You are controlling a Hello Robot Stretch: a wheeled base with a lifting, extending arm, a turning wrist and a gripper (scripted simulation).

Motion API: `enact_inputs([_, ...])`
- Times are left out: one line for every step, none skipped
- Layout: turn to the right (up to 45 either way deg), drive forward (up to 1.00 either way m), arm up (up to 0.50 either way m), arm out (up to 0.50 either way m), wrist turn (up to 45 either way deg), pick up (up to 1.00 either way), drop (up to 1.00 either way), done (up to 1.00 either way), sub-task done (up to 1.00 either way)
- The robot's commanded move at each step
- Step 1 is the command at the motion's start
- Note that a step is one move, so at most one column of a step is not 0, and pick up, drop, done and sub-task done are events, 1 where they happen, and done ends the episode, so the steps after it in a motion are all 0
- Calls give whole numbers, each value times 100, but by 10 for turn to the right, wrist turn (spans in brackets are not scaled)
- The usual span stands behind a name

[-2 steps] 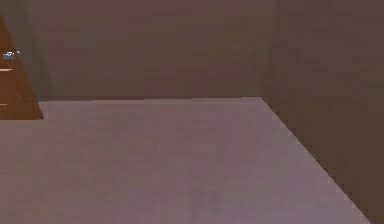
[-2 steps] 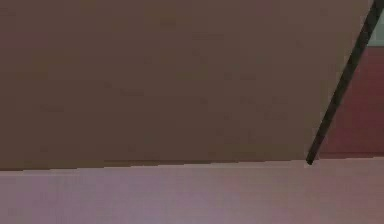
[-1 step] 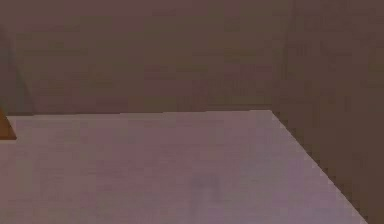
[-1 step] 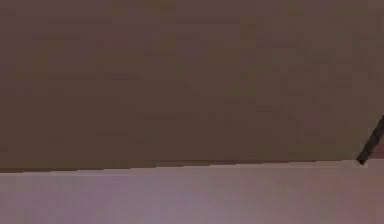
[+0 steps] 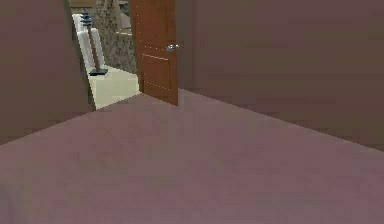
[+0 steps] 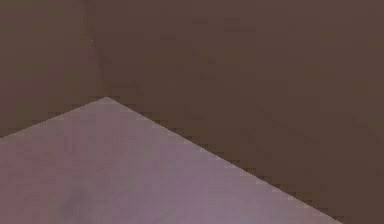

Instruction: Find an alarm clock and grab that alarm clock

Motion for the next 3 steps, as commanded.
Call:
enact_inputs([0,45,0,0,0,0,0,0,0])
enact_inputs([-450,0,0,0,0,0,0,0,0])
enact_inputs([-30,0,0,0,0,0,0,0,0])
